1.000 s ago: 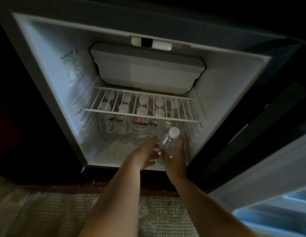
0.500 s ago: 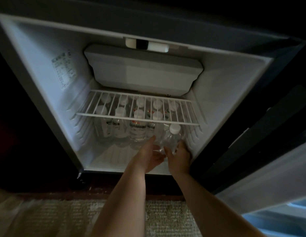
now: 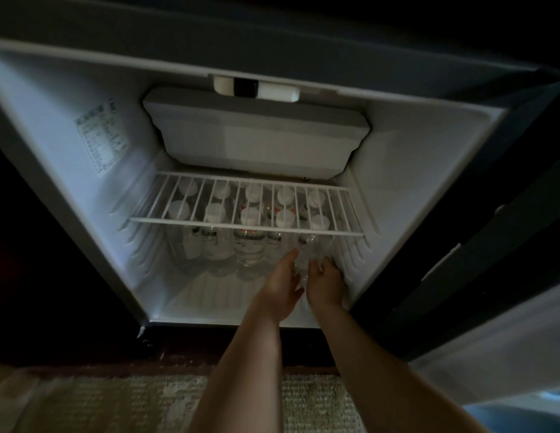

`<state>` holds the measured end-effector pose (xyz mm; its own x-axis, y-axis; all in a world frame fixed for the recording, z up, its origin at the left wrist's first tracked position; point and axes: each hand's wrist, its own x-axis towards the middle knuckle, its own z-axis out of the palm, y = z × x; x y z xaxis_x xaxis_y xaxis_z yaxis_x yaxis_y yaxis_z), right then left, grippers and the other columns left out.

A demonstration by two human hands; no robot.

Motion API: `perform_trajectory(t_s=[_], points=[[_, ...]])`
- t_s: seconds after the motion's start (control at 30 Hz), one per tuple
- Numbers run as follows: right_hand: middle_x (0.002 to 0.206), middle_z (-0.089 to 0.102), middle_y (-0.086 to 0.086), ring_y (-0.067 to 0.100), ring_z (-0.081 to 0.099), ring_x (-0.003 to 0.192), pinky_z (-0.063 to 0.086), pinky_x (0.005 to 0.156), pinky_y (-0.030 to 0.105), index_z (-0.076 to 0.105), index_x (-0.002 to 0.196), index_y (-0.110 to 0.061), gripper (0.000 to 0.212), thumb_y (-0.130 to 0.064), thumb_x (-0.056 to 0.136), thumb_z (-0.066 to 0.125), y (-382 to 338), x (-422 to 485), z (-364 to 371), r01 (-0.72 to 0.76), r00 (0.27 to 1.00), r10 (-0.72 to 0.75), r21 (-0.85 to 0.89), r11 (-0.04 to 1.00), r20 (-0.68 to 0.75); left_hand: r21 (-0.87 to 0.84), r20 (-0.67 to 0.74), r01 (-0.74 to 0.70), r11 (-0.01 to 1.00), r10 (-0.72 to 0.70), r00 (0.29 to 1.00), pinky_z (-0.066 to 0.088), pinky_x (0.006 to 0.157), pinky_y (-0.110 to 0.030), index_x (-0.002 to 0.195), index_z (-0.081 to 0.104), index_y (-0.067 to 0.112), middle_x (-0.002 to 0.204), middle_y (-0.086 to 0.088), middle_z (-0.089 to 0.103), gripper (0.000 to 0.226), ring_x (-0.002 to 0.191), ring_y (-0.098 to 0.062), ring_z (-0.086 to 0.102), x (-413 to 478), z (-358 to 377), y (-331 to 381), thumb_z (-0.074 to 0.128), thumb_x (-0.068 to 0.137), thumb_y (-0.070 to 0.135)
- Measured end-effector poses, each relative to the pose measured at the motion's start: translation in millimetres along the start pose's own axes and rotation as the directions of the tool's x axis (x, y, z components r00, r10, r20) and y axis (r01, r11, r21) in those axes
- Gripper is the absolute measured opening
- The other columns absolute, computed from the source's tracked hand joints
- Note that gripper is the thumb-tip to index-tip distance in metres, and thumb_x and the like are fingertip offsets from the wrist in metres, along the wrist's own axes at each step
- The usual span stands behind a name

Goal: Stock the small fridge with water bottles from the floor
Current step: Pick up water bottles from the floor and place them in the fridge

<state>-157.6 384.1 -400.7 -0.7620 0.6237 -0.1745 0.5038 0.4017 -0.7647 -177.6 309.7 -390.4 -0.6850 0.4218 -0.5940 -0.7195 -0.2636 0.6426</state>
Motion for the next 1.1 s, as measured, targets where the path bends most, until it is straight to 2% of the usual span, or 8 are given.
perform_trajectory(t_s=[0.27, 0.37, 0.47, 0.63, 0.77, 0.9, 1.0, 1.1], points=[[0.137, 0.050, 0.022, 0.034, 0.047, 0.126, 0.036, 0.107, 0.037, 0.050, 0.131, 0.001, 0.058, -0.042, 0.100, 0.026, -5.4, -8.0, -12.4, -0.150, 0.973, 0.166, -0.101, 0.983, 0.162, 0.432, -0.144, 0.055, 0.900, 0.008, 0.990, 0.034, 0.103, -0.036, 0.143, 0.037, 0.015, 0.148, -0.006, 0.038, 0.060, 0.136, -0.023, 0.036, -21.2, -4.2, 7.4, 0.037, 0.095, 0.050], [0.139, 0.047, 0.023, 0.032, 0.044, 0.129, 0.034, 0.107, 0.032, 0.051, 0.130, 0.003, 0.057, -0.039, 0.101, 0.026, -14.7, -24.1, -27.0, -0.130, 0.963, 0.156, -0.130, 0.983, 0.219, 0.684, -0.169, 0.081, 0.725, 0.049, 0.984, 0.037, 0.086, -0.029, 0.135, 0.046, 0.009, 0.119, -0.008, 0.053, 0.054, 0.103, -0.021, 0.052, -39.4, -5.9, 17.0, 0.035, 0.096, 0.046], [0.135, 0.051, 0.022, 0.031, 0.048, 0.124, 0.037, 0.095, 0.028, 0.053, 0.127, 0.002, 0.048, -0.032, 0.101, 0.030, -26.5, -49.5, -42.1, -0.054, 0.964, 0.071, -0.074, 0.996, 0.256, 0.849, -0.164, 0.086, 0.521, 0.107, 0.981, 0.037, 0.065, -0.025, 0.132, 0.049, 0.004, 0.106, -0.010, 0.053, 0.052, 0.072, -0.015, 0.050, -66.4, -0.6, 26.6, 0.036, 0.098, 0.042], [0.123, 0.059, 0.015, 0.023, 0.054, 0.099, 0.033, 0.077, 0.022, 0.055, 0.124, -0.006, 0.043, -0.032, 0.101, 0.031, -56.4, -91.7, -85.9, 0.038, 0.969, -0.040, 0.012, 0.999, 0.244, 0.958, -0.129, 0.080, 0.276, 0.162, 0.978, 0.041, 0.099, -0.036, 0.137, 0.043, 0.002, 0.141, -0.020, 0.047, 0.056, 0.126, -0.033, 0.049, -127.1, 24.7, 45.5, 0.035, 0.098, 0.041], [0.099, 0.060, 0.008, 0.022, 0.057, 0.092, 0.036, 0.074, 0.023, 0.064, 0.105, -0.009, 0.038, -0.032, 0.099, 0.035, -71.5, -114.4, -122.0, 0.098, 0.984, -0.111, 0.099, 0.990, 0.137, 0.976, -0.147, 0.113, 0.186, 0.182, 0.972, 0.039, 0.100, -0.039, 0.141, 0.034, 0.004, 0.144, -0.019, 0.042, 0.053, 0.129, -0.032, 0.046, -173.9, 38.5, 48.4, 0.033, 0.100, 0.037], [0.097, 0.068, 0.015, 0.031, 0.064, 0.091, 0.045, 0.072, 0.031, 0.067, 0.097, -0.008, 0.034, -0.028, 0.097, 0.040, -76.0, -150.8, -164.9, 0.175, 0.983, -0.182, 0.139, 0.975, 0.035, 0.991, -0.079, 0.056, 0.122, 0.196, 0.977, 0.038, 0.102, -0.038, 0.145, 0.027, 0.008, 0.147, -0.014, 0.039, 0.056, 0.130, -0.030, 0.043, -231.0, 62.5, 53.3, 0.029, 0.099, 0.039], [0.090, 0.069, 0.015, 0.032, 0.063, 0.086, 0.049, 0.076, 0.036, 0.066, 0.089, -0.009, 0.027, -0.022, 0.093, 0.042, -69.0, -184.3, -202.4, 0.273, 0.961, -0.276, 0.101, 0.957, 0.014, 0.995, 0.032, -0.052, 0.083, 0.219, 0.975, 0.039, 0.103, -0.038, 0.141, 0.037, 0.005, 0.145, -0.018, 0.042, 0.060, 0.130, -0.033, 0.045, -272.2, 87.6, 49.3, 0.033, 0.096, 0.044], [0.078, 0.068, 0.012, 0.027, 0.060, 0.076, 0.045, 0.070, 0.033, 0.062, 0.075, -0.009, 0.028, -0.019, 0.093, 0.044, -57.8, -213.2, -237.4, 0.372, 0.928, -0.372, 0.030, 0.928, -0.021, 0.982, 0.180, -0.186, 0.003, 0.236, 0.955, 0.041, 0.083, -0.032, 0.123, 0.055, 0.009, 0.123, -0.015, 0.059, 0.050, 0.112, -0.028, 0.056, -307.7, 115.6, 35.3, 0.037, 0.095, 0.045]])
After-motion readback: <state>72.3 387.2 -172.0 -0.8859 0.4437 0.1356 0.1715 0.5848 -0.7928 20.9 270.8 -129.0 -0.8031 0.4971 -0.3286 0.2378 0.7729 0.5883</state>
